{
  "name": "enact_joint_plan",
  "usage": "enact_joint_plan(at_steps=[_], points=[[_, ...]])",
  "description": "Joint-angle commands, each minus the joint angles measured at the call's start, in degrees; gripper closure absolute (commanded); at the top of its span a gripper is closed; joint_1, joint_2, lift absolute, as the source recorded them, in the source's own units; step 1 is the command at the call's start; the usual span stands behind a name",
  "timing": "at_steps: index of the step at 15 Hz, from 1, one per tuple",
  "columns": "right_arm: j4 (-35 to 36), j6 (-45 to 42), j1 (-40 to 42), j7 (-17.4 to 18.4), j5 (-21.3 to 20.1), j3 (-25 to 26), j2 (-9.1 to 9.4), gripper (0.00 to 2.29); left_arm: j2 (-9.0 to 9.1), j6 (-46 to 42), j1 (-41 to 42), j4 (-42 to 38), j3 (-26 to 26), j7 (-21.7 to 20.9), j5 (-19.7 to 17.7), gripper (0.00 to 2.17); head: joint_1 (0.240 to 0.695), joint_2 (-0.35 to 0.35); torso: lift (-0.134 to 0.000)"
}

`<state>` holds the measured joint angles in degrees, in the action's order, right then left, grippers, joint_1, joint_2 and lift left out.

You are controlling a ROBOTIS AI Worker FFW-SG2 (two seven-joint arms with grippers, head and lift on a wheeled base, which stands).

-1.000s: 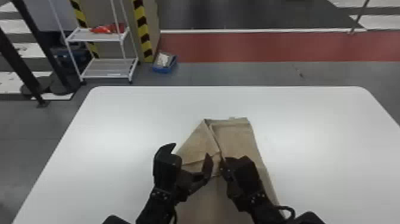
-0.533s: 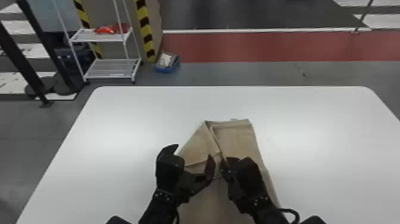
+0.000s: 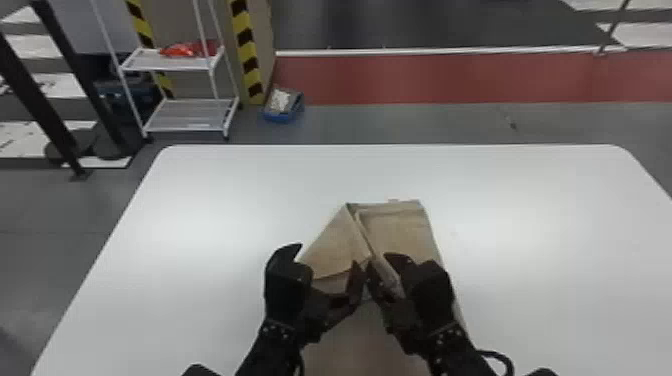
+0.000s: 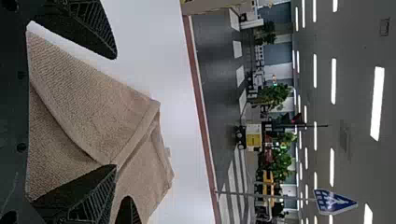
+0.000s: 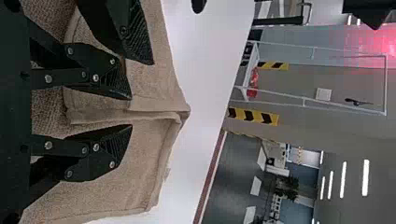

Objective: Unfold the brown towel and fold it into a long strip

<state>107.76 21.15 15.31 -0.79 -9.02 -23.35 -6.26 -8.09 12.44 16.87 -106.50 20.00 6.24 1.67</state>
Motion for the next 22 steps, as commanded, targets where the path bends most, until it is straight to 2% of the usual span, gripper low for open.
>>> enact_joint_plan(at_steps=[1, 11, 19, 20, 21, 22], points=[[0.6, -0.4, 0.9, 0.0, 0.4, 0.1, -0.15, 0.8, 0.0, 0.0, 0.0, 0.1, 0.0, 0.0, 0.0, 0.04, 0.695, 0.058, -0.114], [0.3, 2.7, 2.8, 0.8, 0.3, 1.3, -0.33, 0.81, 0.0, 0.0, 0.1, 0.4, 0.3, 0.0, 0.1, 0.04, 0.695, 0.039, -0.114], [1.0, 1.8, 3.2, 0.7, 0.3, 1.4, -0.59, 0.83, 0.0, 0.2, 0.7, 0.2, 0.5, 0.0, 0.4, 0.04, 0.695, 0.029, -0.114], [1.1, 2.4, 3.1, 0.7, 0.3, 1.4, -0.59, 1.17, 0.0, 0.2, 0.8, 0.2, 0.5, 0.0, 0.4, 0.04, 0.695, 0.03, -0.114], [1.2, 3.4, 3.1, 0.7, 0.3, 1.3, -0.59, 1.33, 0.0, 0.2, 0.8, 0.2, 0.4, 0.0, 0.4, 0.04, 0.695, 0.03, -0.114], [1.3, 3.6, 3.1, 0.7, 0.3, 1.3, -0.59, 1.33, 0.0, 0.2, 0.8, 0.2, 0.5, 0.0, 0.4, 0.04, 0.695, 0.03, -0.114]])
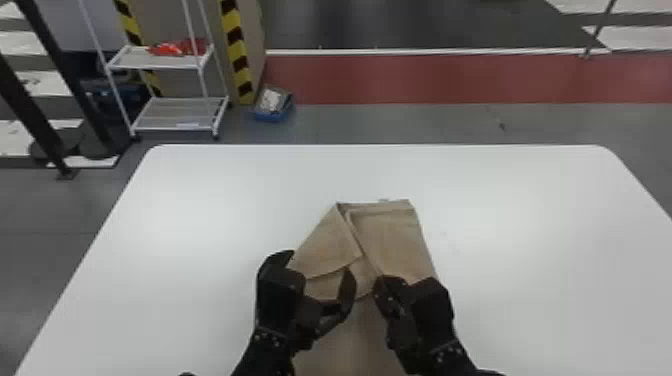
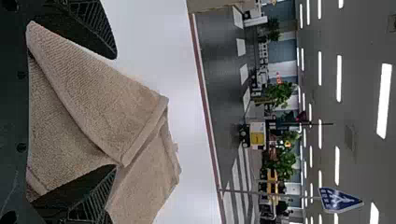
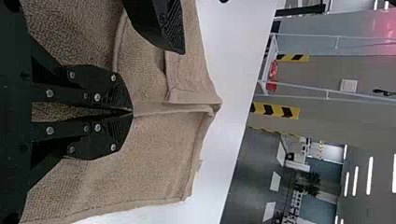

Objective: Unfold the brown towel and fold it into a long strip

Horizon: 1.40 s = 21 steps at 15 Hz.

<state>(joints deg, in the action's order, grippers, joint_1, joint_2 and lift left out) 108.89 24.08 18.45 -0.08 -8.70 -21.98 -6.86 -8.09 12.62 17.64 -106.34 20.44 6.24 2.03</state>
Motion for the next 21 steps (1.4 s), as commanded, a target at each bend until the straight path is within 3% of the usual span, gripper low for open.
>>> enact_joint_plan(at_steps=[1, 3, 4, 5, 10, 12, 16, 18, 21], points=[[0.3, 0.7, -0.1, 0.0, 0.0, -0.1, 0.0, 1.33, 0.0, 0.0, 0.0, 0.0, 0.0, 0.0, 0.0, 0.04, 0.695, 0.029, -0.114], [1.0, 0.5, 0.0, 0.1, 0.0, 0.0, 0.0, 1.2, 0.0, 0.2, 0.0, -0.1, 0.0, 0.0, 0.0, 0.04, 0.695, 0.029, -0.114], [1.0, 0.5, 0.1, 0.1, 0.0, 0.1, 0.0, 0.65, 0.0, 0.2, 0.0, -0.2, 0.0, 0.0, 0.1, 0.04, 0.695, 0.029, -0.114], [1.0, 0.5, 0.1, 0.1, 0.0, 0.2, 0.0, 0.46, 0.0, 0.2, 0.0, -0.2, 0.1, 0.0, 0.1, 0.04, 0.695, 0.028, -0.114], [0.0, 0.8, -0.8, 0.1, 0.1, 0.2, 0.0, 0.47, 0.0, 0.4, 0.0, -0.1, 0.2, 0.0, 0.1, 0.04, 0.695, 0.024, -0.114], [-0.6, 1.5, -1.4, 0.1, 0.4, 0.2, 0.18, 0.77, 0.0, 0.5, 0.0, 0.0, 0.2, 0.0, 0.1, 0.04, 0.695, 0.023, -0.114], [-0.9, 2.6, -2.1, 0.0, 1.1, 0.0, 0.18, 0.77, 0.0, 0.5, -0.1, 0.2, 0.0, 0.0, 0.1, 0.04, 0.695, 0.024, -0.114], [-0.9, 2.6, -2.2, 0.0, 1.3, -0.1, 0.26, 1.03, 0.0, 0.5, -0.1, 0.3, -0.1, 0.0, 0.1, 0.04, 0.695, 0.026, -0.114], [-0.9, 2.1, -2.2, 0.0, 1.3, -0.3, 0.26, 1.03, 0.0, 0.5, -0.2, 0.3, -0.1, 0.0, 0.1, 0.04, 0.695, 0.03, -0.114]])
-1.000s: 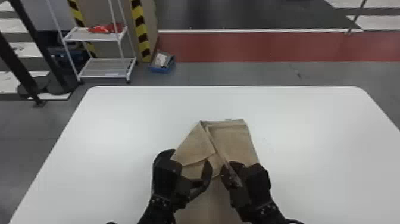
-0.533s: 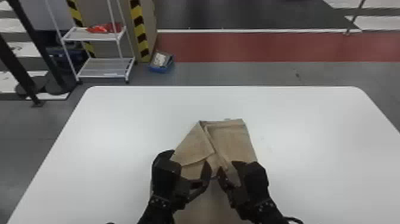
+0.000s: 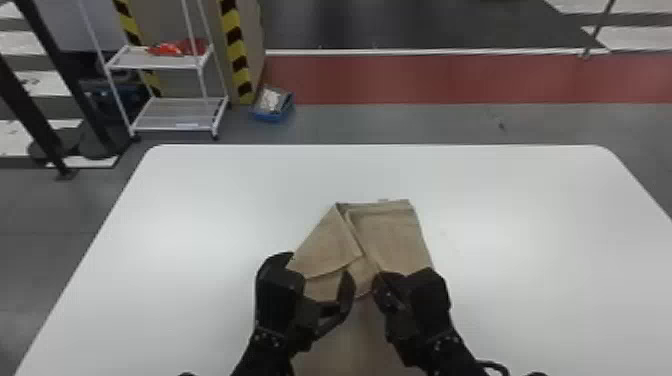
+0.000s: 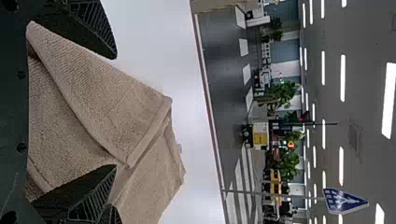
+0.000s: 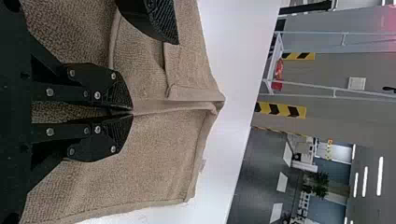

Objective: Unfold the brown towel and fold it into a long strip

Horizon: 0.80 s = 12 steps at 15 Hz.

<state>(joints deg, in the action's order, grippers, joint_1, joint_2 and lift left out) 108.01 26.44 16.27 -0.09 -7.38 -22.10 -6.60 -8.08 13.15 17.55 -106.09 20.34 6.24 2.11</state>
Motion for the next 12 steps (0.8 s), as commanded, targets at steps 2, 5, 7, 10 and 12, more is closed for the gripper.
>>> enact_joint_plan(at_steps=[2, 5, 7, 10, 12], points=[[0.0, -0.3, -0.2, 0.0, 0.0, -0.2, 0.0, 1.03, 0.0, 0.0, -0.1, 0.1, 0.0, 0.0, 0.0, 0.04, 0.695, 0.032, -0.114], [-0.5, -0.1, -0.8, -0.2, 1.3, 0.0, 0.0, 1.24, 0.0, 0.0, -0.1, 0.1, 0.0, 0.0, 0.0, 0.04, 0.695, 0.036, -0.114], [-0.8, -0.6, -1.4, -0.4, 1.9, 0.3, 0.0, 1.3, 0.0, 0.0, -0.1, 0.2, -0.1, 0.0, 0.1, 0.04, 0.695, 0.036, -0.114], [0.0, -3.3, -1.6, -0.8, 3.4, 1.4, -0.17, 1.3, -0.09, 0.0, -0.1, 0.1, -0.1, 0.1, 0.1, 0.04, 0.695, 0.036, -0.114], [1.3, -4.0, -1.4, -0.9, 4.6, 2.8, -0.26, 1.3, -0.09, 0.0, 0.1, 0.0, -0.2, 0.1, 0.1, 0.04, 0.695, 0.035, -0.114]])
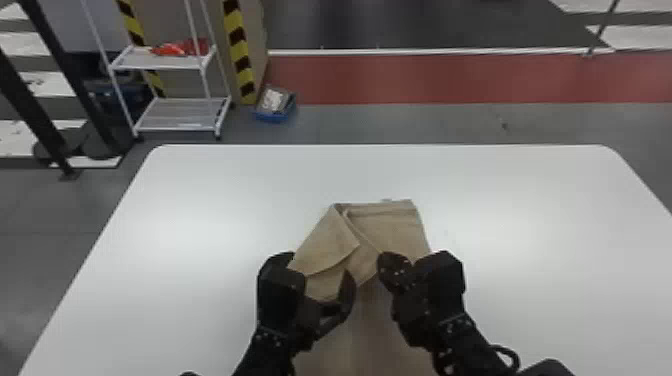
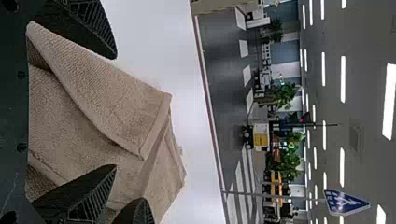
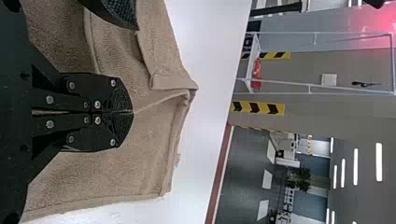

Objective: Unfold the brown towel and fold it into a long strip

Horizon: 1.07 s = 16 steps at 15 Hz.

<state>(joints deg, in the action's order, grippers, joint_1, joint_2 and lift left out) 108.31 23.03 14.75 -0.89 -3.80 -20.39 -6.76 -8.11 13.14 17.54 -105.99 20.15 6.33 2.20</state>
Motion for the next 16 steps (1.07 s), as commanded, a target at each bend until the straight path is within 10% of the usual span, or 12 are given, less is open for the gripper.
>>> enact_joint_plan(at_steps=[1, 16], points=[[1.6, -0.6, 0.3, -0.2, 1.9, 2.0, -0.18, 1.3, 0.02, -0.2, 0.2, -0.3, 0.0, 0.2, 0.0, 0.04, 0.695, 0.033, -0.114], [-0.6, -4.4, 6.1, -1.8, 3.0, 10.8, -0.88, 1.3, 1.43, -0.2, -11.3, 8.5, 9.5, -2.1, -1.1, 0.25, 0.695, -0.163, -0.114]])
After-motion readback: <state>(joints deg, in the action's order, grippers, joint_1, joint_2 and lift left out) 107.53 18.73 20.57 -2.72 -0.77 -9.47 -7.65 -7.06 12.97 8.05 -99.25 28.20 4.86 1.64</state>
